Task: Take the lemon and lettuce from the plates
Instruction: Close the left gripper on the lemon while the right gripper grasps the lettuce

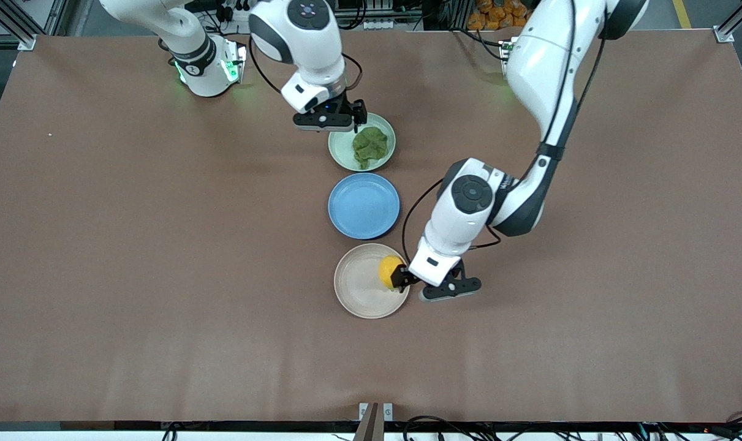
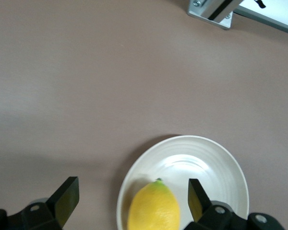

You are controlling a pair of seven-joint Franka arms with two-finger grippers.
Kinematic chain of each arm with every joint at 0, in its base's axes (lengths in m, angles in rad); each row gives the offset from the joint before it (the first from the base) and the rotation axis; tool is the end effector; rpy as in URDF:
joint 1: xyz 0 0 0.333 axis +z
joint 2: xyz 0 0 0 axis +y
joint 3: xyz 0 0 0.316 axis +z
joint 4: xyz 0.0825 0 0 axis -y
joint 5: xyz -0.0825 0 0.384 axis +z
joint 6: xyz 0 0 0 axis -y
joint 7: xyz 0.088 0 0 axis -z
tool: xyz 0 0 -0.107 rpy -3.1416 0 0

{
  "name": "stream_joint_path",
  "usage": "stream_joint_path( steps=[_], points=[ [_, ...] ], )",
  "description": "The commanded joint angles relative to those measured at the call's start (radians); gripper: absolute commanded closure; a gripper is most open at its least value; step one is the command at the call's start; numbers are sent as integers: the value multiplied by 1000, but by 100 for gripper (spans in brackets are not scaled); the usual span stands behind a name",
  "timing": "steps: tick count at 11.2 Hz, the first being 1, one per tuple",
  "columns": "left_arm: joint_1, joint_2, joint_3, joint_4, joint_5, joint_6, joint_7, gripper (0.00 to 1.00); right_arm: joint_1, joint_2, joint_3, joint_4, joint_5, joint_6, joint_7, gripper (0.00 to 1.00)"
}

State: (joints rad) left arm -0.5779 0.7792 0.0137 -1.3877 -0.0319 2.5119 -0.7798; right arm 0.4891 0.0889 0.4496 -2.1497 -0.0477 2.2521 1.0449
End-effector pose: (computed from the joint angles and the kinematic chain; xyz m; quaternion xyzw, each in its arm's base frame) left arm 0.6442 -0.4104 0.2816 0.9785 0.1143 0.1300 0.1124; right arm 0.3289 0.4433 0.3664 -0.9992 0.0393 -0.0058 0.0099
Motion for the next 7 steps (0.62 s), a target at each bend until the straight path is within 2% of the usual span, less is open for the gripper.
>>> stream_joint_path(
  steps=[1,4,7],
  points=[
    [-69,72,38,39,-2,79,-67,0,77,159,0,19,-173,73,206,0],
    [-92,101,40,38,0,93,-64,0,111,276,15,39,-329,112,364,0],
    [-108,121,40,38,0,91,-61,0,141,363,27,73,-444,173,492,0]
  ],
)
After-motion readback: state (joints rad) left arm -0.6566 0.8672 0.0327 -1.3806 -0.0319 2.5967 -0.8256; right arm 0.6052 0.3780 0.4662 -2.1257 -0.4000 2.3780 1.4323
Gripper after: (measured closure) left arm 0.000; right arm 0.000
